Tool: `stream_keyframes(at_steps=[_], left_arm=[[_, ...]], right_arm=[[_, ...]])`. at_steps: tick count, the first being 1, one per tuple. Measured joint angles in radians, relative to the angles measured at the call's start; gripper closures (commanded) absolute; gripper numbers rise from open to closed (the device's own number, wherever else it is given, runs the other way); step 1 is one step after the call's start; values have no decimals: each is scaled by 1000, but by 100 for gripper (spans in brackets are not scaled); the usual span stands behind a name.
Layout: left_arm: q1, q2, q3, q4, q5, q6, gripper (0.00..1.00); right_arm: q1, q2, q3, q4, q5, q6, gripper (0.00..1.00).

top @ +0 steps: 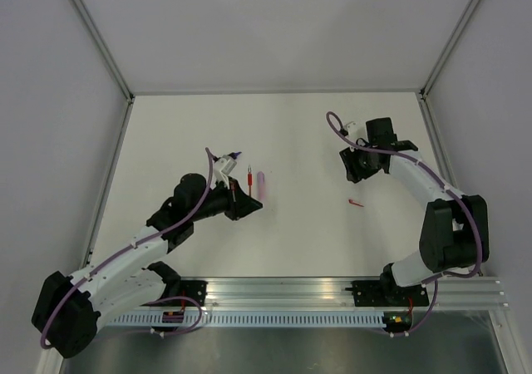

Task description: Insert the pens into the pen caps

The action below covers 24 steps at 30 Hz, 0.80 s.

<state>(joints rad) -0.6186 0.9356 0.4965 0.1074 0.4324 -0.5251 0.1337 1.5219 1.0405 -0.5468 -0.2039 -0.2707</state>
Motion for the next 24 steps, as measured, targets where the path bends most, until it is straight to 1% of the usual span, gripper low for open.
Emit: stream_keyframes(at_steps=[3, 10, 15, 24], left_arm=[[0, -23, 0, 0, 0, 0, 98], [0, -64, 0, -10, -15, 0, 98], [0, -119, 0, -18, -45, 0, 98], [0, -127, 0, -36, -77, 0, 98]], right_arm=[[0, -1, 26, -56, -2, -154, 46], [32, 32, 26, -146, -9, -365, 47], [68, 49, -10, -154, -19, -438, 48], [98, 68, -53, -172, -8, -491, 48]])
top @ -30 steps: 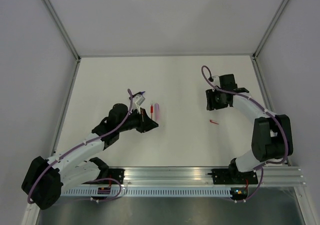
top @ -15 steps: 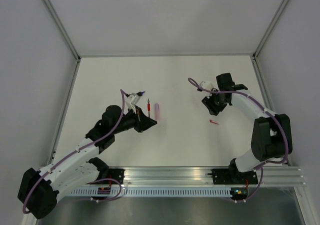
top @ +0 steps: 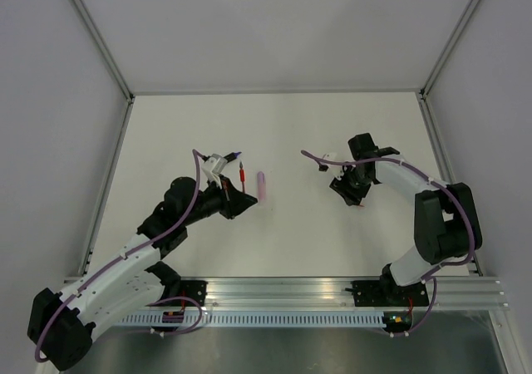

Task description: Insert the pens into the pen caps

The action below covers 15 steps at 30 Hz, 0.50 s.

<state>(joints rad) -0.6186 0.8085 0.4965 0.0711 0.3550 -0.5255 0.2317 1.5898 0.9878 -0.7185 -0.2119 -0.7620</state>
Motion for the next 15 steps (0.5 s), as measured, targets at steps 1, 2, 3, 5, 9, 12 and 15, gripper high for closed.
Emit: stream_keyframes(at_steps=[1, 2, 3, 5, 9, 12, 15], left_arm=[[0, -2, 0, -2, -5, 0, 98], [0, -4, 0, -4, -7, 0, 98], [0, -6, 0, -6, -8, 0, 98], [0, -10, 0, -12, -12, 0, 98], [0, -10, 0, -14, -13, 0, 98], [0, -10, 0, -15, -14, 0, 98], [0, -10, 0, -17, -14, 0, 98]], right_arm=[[0, 2, -1, 0, 5, -2, 49], [0, 6, -1, 2, 11, -3, 49], [0, 10, -1, 3, 15, -5, 49], [2, 16, -2, 8, 30, -6, 50], [9, 24, -24, 27, 74, -11, 51], [16, 37, -38, 31, 93, -13, 52], [21, 52, -39, 35, 101, -13, 53]])
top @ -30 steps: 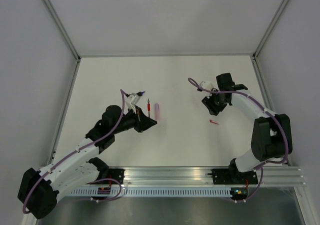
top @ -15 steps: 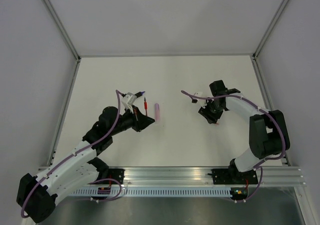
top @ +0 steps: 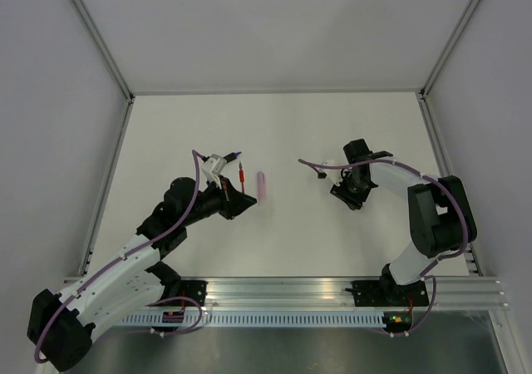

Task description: Insert the pens into the pen caps

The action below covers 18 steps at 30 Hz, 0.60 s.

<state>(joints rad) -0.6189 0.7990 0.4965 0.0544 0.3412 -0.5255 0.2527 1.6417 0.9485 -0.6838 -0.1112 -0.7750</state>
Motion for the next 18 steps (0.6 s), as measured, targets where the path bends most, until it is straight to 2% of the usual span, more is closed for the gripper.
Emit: stream_keyframes(at_steps=[3, 9, 15, 18], left_arm=[[0, 0, 0, 0, 0, 0, 98], [0, 0, 0, -1, 0, 0, 98], [0, 0, 0, -1, 0, 0, 98], [0, 0, 0, -1, 0, 0, 98]], right_arm=[[5, 12, 1, 4, 7, 0, 56], [9, 18, 4, 3, 14, 4, 70], [10, 35, 22, 3, 31, 19, 94], [10, 42, 29, 3, 36, 31, 100]])
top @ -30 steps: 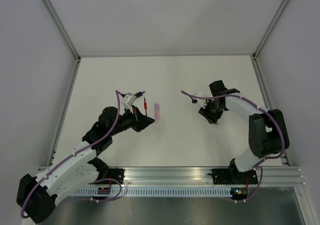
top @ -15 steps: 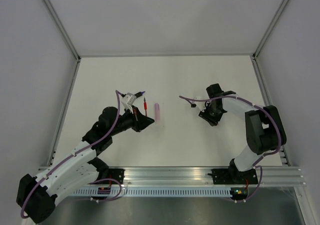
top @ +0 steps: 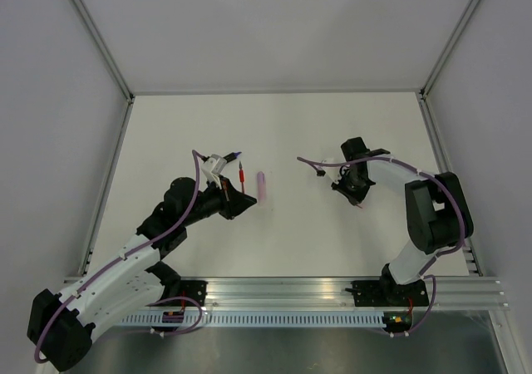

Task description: Insert the pens into the pen caps

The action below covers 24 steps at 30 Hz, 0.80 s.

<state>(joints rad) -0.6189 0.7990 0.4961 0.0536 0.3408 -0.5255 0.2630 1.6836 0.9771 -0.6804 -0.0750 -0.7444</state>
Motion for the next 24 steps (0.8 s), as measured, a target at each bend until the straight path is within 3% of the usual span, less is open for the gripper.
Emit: stream_keyframes(at_steps=[14, 24], left_arm=[[0, 38, 0, 1, 0, 0, 98], [0, 89, 0, 14, 18, 0, 98]], right_arm=[[2, -8, 3, 49, -17, 94, 100], [3, -134, -9, 104, -80, 195, 100]])
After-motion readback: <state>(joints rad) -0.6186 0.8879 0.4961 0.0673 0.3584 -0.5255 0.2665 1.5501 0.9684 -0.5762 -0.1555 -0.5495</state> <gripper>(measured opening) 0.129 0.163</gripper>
